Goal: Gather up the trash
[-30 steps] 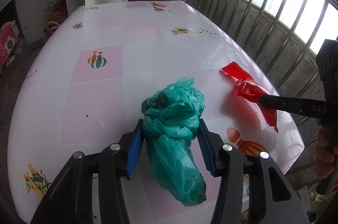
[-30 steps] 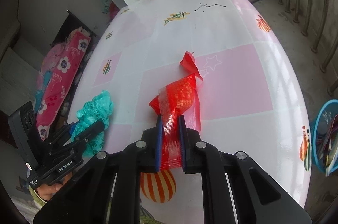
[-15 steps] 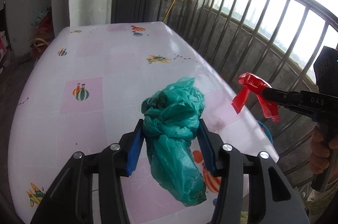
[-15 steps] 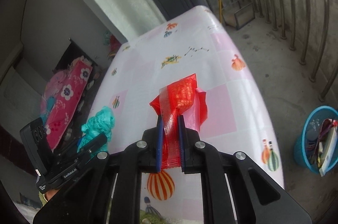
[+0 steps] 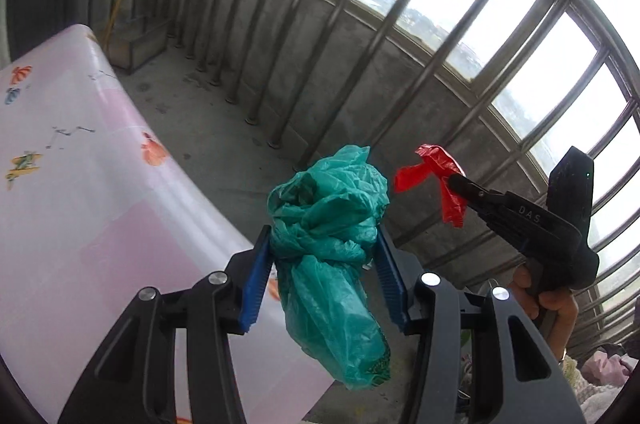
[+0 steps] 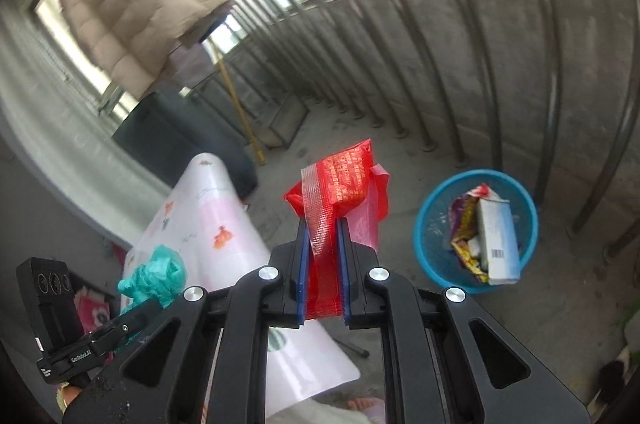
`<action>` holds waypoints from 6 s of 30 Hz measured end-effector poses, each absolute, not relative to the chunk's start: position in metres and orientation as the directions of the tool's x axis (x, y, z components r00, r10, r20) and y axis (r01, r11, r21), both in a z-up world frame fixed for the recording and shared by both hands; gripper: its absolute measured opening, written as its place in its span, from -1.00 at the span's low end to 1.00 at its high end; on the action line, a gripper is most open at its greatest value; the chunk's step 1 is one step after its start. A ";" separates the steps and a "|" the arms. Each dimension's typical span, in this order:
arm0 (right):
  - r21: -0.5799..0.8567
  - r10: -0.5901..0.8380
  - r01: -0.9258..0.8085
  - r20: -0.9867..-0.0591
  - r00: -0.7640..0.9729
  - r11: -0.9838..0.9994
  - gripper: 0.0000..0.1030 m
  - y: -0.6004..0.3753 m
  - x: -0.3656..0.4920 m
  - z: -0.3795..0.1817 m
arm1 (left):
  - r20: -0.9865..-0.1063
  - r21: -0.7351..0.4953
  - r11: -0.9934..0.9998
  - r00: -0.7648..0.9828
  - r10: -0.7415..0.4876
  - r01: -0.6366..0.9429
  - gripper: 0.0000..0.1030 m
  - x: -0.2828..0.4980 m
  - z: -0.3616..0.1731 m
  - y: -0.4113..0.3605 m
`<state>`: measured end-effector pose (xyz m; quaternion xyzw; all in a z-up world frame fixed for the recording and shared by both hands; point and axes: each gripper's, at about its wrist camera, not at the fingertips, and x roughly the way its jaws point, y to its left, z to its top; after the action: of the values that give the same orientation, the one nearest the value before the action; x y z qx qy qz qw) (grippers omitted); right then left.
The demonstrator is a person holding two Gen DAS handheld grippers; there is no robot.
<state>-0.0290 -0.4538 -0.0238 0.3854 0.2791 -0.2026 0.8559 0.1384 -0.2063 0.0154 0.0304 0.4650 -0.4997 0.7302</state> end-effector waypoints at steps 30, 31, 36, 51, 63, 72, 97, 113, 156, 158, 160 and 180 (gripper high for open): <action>0.661 -0.027 0.729 -0.738 0.675 0.177 -0.19 -0.596 -0.051 -0.228 | -0.856 -0.380 0.549 -0.058 -0.513 0.745 0.61 0.162 -0.112 -0.449; 0.658 -0.032 0.731 -0.739 0.673 0.179 -0.19 -0.596 -0.052 -0.226 | -0.851 -0.384 0.548 -0.053 -0.523 0.743 0.61 0.162 -0.107 -0.443; 0.673 -0.090 0.716 -0.714 0.694 0.185 -0.19 -0.599 -0.065 -0.216 | -0.798 -0.410 0.509 -0.028 -0.602 0.757 0.61 0.166 -0.070 -0.412; 0.643 -0.272 0.755 -0.709 0.650 0.130 -0.19 -0.579 -0.096 -0.191 | -0.676 -0.317 0.591 0.261 -0.689 0.742 0.64 0.154 0.031 -0.243; 0.372 -0.321 0.539 -0.507 0.800 0.756 0.69 -0.426 -0.009 -0.009 | -0.574 -0.198 0.873 0.670 -0.471 0.445 0.89 0.109 0.064 -0.091; 0.098 -0.189 0.256 -0.442 0.877 0.962 0.84 -0.273 -0.003 0.030 | -0.578 0.065 0.983 0.810 -0.103 0.171 0.89 0.062 0.048 -0.019; -0.105 -0.251 0.272 -0.772 0.583 0.957 0.84 -0.238 -0.016 -0.025 | -0.805 0.061 0.995 0.593 0.001 0.081 0.89 0.033 -0.026 -0.009; -0.111 -0.269 0.289 -0.757 0.596 0.951 0.84 -0.247 -0.021 -0.016 | -0.802 0.014 0.984 0.589 -0.096 0.179 0.89 0.033 -0.020 -0.033; -0.125 -0.300 0.327 -0.769 0.564 0.937 0.84 -0.263 -0.027 -0.021 | -0.815 0.034 0.988 0.577 -0.060 0.151 0.89 0.035 -0.023 -0.037; -0.123 -0.297 0.326 -0.771 0.563 0.937 0.84 -0.263 -0.026 -0.021 | -0.815 0.035 0.988 0.576 -0.060 0.152 0.89 0.034 -0.023 -0.037; -0.124 -0.299 0.327 -0.770 0.564 0.937 0.84 -0.263 -0.026 -0.021 | -0.816 0.036 0.988 0.575 -0.058 0.152 0.89 0.034 -0.024 -0.037; -0.122 -0.301 0.336 -0.773 0.558 0.934 0.84 -0.263 -0.028 -0.024 | -0.817 0.040 0.987 0.574 -0.056 0.154 0.89 0.035 -0.024 -0.040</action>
<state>-0.0281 -0.2633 -0.0237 0.0197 0.4340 -0.1804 0.8824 0.0348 -0.0399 -0.0242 0.0534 0.4576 -0.0593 0.8856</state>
